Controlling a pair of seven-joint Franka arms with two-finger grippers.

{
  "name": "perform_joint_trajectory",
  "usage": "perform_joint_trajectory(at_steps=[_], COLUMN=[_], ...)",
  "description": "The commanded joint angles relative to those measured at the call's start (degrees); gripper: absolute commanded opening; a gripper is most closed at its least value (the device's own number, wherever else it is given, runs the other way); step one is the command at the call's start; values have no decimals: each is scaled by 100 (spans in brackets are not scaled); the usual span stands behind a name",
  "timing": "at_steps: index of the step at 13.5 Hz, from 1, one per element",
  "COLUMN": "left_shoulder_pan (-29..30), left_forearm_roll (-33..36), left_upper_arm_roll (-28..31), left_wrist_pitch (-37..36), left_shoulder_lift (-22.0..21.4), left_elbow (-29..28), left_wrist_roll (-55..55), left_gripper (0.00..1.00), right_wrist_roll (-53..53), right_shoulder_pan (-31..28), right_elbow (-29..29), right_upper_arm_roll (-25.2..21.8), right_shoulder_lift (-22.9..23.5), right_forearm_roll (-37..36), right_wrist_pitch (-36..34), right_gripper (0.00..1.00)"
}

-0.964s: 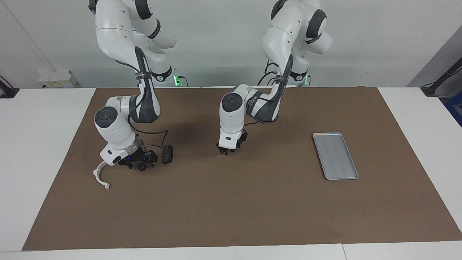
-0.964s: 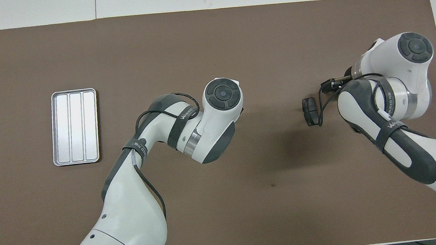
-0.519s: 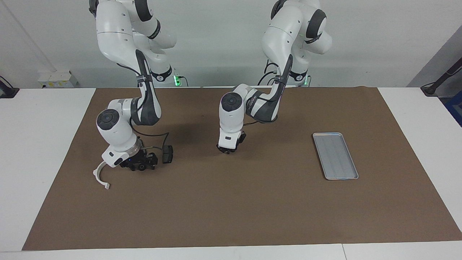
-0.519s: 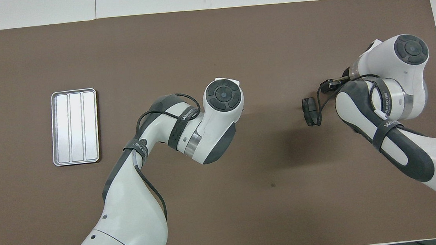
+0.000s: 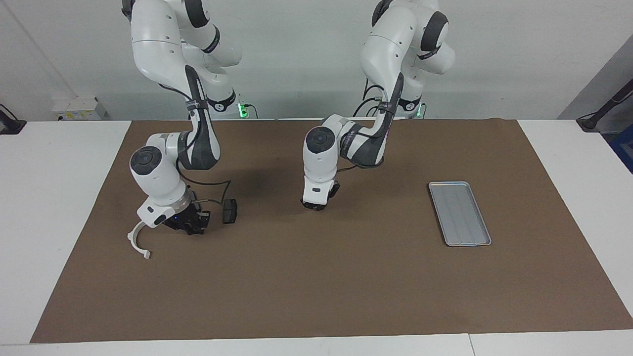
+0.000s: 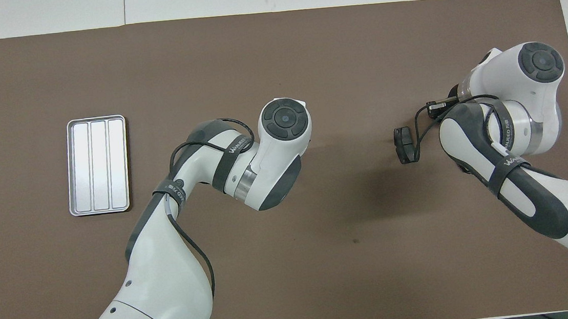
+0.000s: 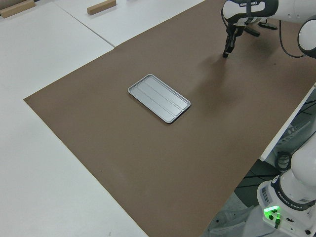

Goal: Pick bearing gear from pile to tray

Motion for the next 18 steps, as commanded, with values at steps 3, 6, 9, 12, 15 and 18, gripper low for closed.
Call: perform_joint_trajectory(at_steps=[3, 6, 9, 12, 15, 18], left_shoulder_pan=[720, 1300, 1915, 2521, 3084, 3455], left_forearm_roll=[75, 66, 66, 66, 66, 66], left_upper_arm_roll=[15, 15, 15, 15, 15, 15], left_wrist_pitch=[-861, -898, -845, -933, -793, -146], left_shoulder_lift=[-745, -1403, -1696, -1766, -2117, -2171], left_elbow=[-227, -928, -1414, -1484, -2046, -2362], left_wrist_roll=[886, 1948, 3179, 4225, 5262, 5766], left_gripper=[0, 0, 0, 0, 0, 0], right_wrist_roll=[-7, 413, 1727, 3626, 5130, 5836], right_shoulder_pan=[-31, 197, 889, 1996, 2954, 3448], right_elbow=[703, 1633, 2670, 2753, 2481, 2016], right_upper_arm_roll=[19, 54, 81, 72, 81, 81], right_shoulder_lift=[-43, -131, -149, -201, -403, -439], right_forearm_roll=[-32, -32, -23, -172, -181, -190], right_wrist_pitch=[-580, -1613, -2906, -3094, -3077, -2622], right_gripper=[0, 0, 0, 0, 0, 0])
